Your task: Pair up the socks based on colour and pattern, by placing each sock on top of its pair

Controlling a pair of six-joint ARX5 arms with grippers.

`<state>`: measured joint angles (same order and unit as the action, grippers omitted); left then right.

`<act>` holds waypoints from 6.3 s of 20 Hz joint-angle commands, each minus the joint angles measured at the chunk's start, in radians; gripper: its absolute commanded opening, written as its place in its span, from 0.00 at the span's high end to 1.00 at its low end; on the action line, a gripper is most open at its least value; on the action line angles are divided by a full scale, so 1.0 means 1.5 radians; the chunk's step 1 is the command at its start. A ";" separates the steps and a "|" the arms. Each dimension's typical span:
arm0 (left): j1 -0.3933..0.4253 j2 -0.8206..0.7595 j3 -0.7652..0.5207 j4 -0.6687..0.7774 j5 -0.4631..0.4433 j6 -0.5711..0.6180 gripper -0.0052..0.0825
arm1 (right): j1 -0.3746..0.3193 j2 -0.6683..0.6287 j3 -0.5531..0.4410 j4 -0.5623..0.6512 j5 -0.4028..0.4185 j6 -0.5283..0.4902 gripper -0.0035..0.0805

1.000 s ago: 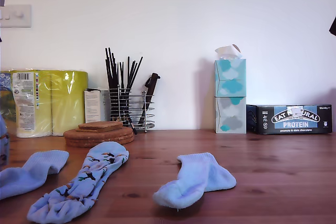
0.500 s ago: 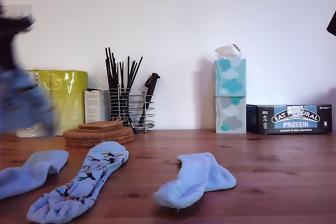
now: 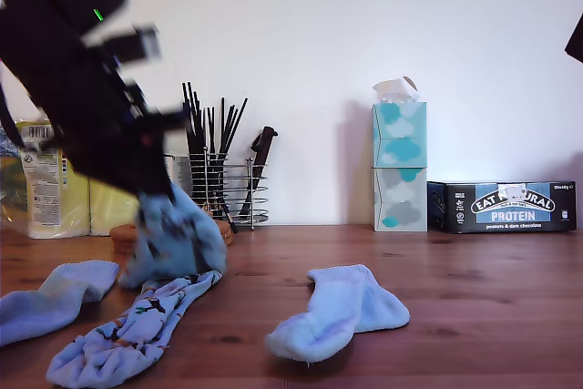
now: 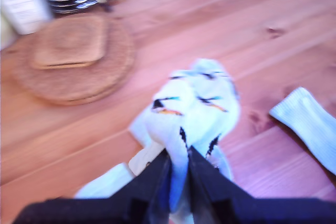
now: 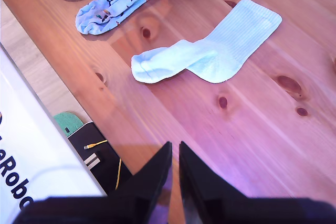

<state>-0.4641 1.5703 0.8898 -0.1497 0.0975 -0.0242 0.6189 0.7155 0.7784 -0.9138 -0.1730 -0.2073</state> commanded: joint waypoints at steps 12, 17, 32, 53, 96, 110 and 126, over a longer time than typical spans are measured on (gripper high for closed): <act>-0.009 -0.161 0.039 -0.350 -0.043 -0.002 0.46 | 0.003 -0.003 0.001 0.016 -0.007 -0.002 0.94; 0.026 -0.222 -0.005 -0.437 -0.056 -0.041 0.45 | 0.003 -0.003 0.001 0.033 -0.008 -0.005 0.94; 0.041 -0.169 -0.149 -0.301 -0.106 -0.107 0.21 | 0.003 -0.003 0.001 0.037 -0.008 -0.014 0.94; -0.027 -0.192 0.057 -0.251 -0.037 -0.149 0.97 | 0.003 0.000 0.001 0.024 -0.018 -0.011 0.97; -0.241 0.122 0.230 -0.279 0.159 -0.232 0.43 | 0.003 -0.018 0.001 -0.007 -0.005 -0.007 0.97; -0.029 0.122 0.365 -0.548 0.004 0.002 0.56 | 0.001 -0.018 0.001 0.008 -0.002 -0.019 0.97; 0.106 0.184 0.235 -0.303 0.103 -0.053 0.39 | 0.000 -0.018 0.001 0.062 0.000 -0.020 0.97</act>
<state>-0.3073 1.8019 1.2446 -0.6113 0.2588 -0.0986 0.6178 0.6956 0.7784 -0.8349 -0.1730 -0.2340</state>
